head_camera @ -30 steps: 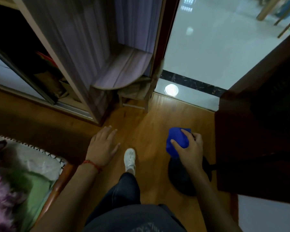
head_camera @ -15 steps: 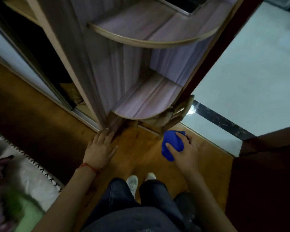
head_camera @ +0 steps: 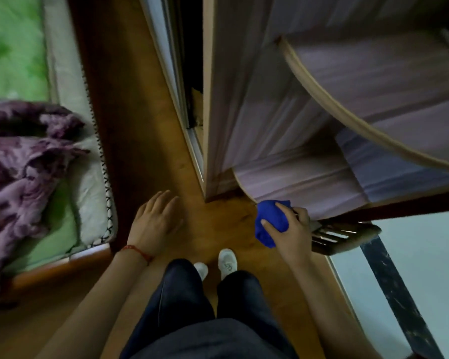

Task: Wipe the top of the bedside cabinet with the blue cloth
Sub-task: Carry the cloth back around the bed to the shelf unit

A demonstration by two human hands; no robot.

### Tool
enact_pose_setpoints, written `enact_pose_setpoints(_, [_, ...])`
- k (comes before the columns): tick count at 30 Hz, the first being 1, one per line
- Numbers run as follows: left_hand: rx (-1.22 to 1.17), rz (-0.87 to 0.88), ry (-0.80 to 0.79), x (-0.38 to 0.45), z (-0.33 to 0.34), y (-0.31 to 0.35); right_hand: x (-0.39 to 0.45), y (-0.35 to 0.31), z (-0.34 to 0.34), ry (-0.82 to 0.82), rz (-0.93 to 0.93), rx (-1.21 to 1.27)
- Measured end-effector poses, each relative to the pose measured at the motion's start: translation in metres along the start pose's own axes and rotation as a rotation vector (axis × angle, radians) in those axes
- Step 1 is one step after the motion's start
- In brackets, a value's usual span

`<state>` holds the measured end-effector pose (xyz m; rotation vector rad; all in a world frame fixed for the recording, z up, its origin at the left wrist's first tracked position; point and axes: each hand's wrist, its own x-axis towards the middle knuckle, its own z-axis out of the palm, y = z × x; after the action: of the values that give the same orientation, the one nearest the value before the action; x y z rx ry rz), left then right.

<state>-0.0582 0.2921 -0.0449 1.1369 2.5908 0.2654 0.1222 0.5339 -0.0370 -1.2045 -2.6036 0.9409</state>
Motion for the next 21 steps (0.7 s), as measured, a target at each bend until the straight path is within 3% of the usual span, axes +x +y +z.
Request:
enact_pose_setpoints(5, [-0.018, -0.106, 0.026, 0.000, 0.014, 0.016, 0.051, 0.020, 0.013, -0.107, -0.101, -0.044])
enact_pose_setpoints(11, [-0.040, -0.141, 0.033, -0.003, 0.028, 0.022, 0.111, 0.038, 0.053, -0.206, -0.092, -0.007])
enact_pose_setpoints(21, [-0.041, -0.267, 0.094, 0.006, 0.056, 0.017, 0.193, 0.057, 0.126, -0.227, -0.077, -0.101])
